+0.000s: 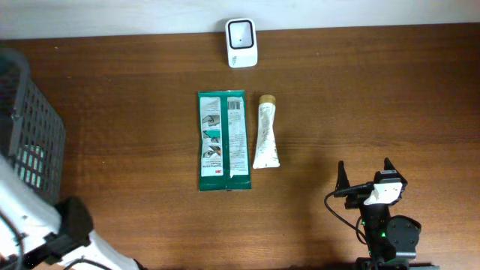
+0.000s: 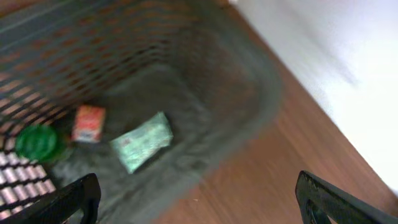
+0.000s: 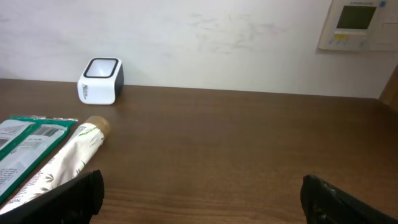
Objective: Scan the item barcode
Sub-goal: 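Reach the left gripper into the basket and grasp the pale green pouch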
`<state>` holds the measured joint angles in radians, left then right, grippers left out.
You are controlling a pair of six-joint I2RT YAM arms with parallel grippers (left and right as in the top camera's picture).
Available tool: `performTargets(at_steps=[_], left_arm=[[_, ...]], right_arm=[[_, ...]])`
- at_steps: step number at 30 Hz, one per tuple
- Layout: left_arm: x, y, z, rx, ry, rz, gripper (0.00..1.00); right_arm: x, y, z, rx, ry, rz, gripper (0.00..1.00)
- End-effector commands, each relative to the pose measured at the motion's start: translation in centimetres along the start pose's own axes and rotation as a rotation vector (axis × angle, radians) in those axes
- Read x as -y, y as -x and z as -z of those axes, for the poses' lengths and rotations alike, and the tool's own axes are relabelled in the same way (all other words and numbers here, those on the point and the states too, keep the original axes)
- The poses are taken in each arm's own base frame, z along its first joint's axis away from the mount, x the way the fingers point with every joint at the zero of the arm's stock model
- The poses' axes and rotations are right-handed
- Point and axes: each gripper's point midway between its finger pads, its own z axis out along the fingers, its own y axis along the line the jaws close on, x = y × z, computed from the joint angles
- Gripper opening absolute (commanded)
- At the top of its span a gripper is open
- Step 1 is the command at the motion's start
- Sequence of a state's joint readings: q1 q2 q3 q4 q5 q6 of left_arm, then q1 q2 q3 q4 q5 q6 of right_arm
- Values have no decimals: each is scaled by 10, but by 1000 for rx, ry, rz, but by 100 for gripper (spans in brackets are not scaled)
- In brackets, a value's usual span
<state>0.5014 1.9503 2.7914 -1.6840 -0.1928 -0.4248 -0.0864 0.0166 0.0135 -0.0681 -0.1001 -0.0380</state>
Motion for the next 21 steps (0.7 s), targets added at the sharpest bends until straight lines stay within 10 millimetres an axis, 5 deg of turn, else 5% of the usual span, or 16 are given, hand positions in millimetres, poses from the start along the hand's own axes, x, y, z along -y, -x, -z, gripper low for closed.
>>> performTargets(at_steps=[1, 11, 21], left_arm=[[-35, -3, -37, -112, 34, 110, 97], [-101, -41, -117, -332, 199, 180, 92], [-118, -84, -200, -419, 210, 56, 88]], right_arm=[[-1, -4, 0, -6, 7, 6, 98], [-1, -4, 0, -6, 7, 6, 98], [-1, -4, 0, -6, 7, 6, 98]])
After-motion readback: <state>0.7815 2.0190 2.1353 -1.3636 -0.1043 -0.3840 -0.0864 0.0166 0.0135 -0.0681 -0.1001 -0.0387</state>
